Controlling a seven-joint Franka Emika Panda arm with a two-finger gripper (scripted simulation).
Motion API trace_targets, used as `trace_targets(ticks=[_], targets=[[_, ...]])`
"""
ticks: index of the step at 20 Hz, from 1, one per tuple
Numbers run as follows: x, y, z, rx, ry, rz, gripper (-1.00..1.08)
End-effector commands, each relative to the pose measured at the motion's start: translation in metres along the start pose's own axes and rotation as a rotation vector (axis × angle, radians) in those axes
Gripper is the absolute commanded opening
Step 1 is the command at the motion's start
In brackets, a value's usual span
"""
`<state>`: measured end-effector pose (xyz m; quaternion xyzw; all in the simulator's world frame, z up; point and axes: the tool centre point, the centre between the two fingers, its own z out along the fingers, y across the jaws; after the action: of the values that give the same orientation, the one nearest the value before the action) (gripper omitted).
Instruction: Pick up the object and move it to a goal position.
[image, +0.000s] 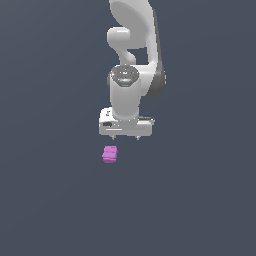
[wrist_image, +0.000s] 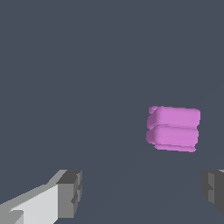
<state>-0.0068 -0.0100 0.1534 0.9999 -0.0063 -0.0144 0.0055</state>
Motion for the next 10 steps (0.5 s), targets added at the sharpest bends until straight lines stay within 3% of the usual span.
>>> trace_targets(ticks=[1,10], targets=[[0.0,0.0,0.0,0.0,0.0,0.0,1.0],[0.01,0.001,-0.02,0.019,0.05,-0.006,1.0]])
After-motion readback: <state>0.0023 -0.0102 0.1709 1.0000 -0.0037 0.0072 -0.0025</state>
